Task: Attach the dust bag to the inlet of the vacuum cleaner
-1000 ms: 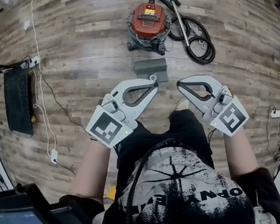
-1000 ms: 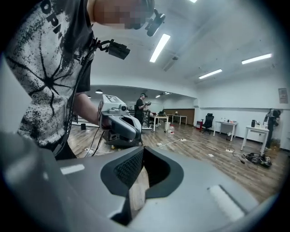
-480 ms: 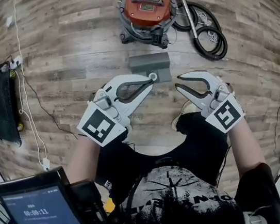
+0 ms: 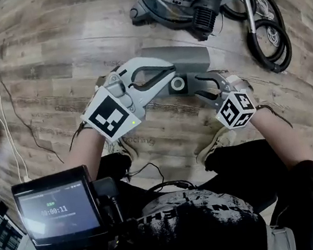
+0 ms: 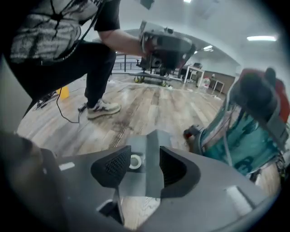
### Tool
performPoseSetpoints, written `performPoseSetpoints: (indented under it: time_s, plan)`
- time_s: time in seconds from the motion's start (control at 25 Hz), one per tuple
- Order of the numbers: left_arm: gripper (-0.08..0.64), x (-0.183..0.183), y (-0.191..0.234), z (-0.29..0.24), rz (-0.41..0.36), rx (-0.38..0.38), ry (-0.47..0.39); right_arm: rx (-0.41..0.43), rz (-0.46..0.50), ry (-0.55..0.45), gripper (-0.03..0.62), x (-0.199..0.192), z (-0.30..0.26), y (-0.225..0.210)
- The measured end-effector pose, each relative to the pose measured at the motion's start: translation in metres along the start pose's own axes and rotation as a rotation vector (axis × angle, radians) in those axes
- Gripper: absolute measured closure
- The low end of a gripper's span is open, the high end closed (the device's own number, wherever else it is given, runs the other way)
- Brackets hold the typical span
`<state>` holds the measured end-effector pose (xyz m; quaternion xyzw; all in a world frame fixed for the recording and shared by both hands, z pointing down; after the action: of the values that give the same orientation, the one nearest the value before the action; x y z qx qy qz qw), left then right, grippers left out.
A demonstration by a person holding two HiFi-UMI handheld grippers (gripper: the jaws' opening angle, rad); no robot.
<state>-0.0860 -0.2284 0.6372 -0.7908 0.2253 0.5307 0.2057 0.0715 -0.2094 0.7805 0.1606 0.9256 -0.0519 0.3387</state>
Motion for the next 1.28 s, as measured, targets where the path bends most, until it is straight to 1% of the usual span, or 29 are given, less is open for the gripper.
performPoseSetpoints:
  time_s: [0.04, 0.12, 0.2, 0.28, 0.4, 0.52, 0.68, 0.76, 0.88, 1.0, 1.12, 1.16, 1.28]
  plan:
    - [0.561, -0.013, -0.001, -0.008, 0.022, -0.003, 0.01, 0.038, -0.006, 0.038, 0.394, -0.017, -0.022, 0.005]
    - [0.561, -0.026, -0.006, -0.025, 0.042, -0.041, 0.024, 0.12, -0.015, 0.126, 0.393, -0.047, -0.059, 0.023]
    - [0.561, -0.029, -0.013, -0.037, 0.032, -0.076, 0.024, 0.201, -0.013, 0.214, 0.39, -0.07, -0.085, 0.043]
    - [0.56, -0.034, -0.022, -0.042, 0.024, -0.105, 0.051, 0.243, -0.006, 0.271, 0.39, -0.081, -0.099, 0.054]
    - [0.56, -0.039, -0.032, -0.05, 0.026, -0.139, 0.076, 0.236, 0.019, 0.349, 0.391, -0.096, -0.114, 0.054]
    - [0.56, -0.044, -0.033, -0.059, 0.041, -0.147, 0.08, 0.224, 0.02, 0.422, 0.394, -0.116, -0.128, 0.05]
    - [0.56, -0.05, -0.03, -0.064, 0.052, -0.149, 0.096, 0.254, 0.083, 0.479, 0.405, -0.129, -0.14, 0.061]
    - [0.56, -0.053, -0.028, -0.065, 0.052, -0.15, 0.107, 0.274, 0.117, 0.502, 0.409, -0.137, -0.143, 0.069]
    - [0.56, -0.055, -0.028, -0.066, 0.052, -0.156, 0.115, 0.278, 0.123, 0.53, 0.421, -0.144, -0.147, 0.072]
    - [0.56, -0.06, -0.026, -0.065, 0.071, -0.147, 0.117, 0.267, 0.127, 0.562, 0.461, -0.146, -0.152, 0.07]
    - [0.56, -0.066, -0.026, -0.063, 0.067, -0.144, 0.134, 0.269, 0.134, 0.588, 0.457, -0.145, -0.156, 0.066]
    - [0.56, -0.069, -0.027, -0.062, 0.064, -0.146, 0.143, 0.271, 0.129, 0.59, 0.465, -0.144, -0.156, 0.064]
    - [0.56, -0.073, -0.029, -0.06, 0.063, -0.148, 0.162, 0.281, 0.104, 0.585, 0.523, -0.142, -0.153, 0.061]
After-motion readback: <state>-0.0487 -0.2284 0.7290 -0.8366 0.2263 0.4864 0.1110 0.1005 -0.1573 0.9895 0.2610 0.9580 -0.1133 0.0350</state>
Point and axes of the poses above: the fingertips, and each gripper's own axes: z backward along the fingers, y to its left, x out of its top, the point moved 6 cm from there along z, backward along the fingers, and after that the axes turned 8 degrees about x, right-handed, at the moved point
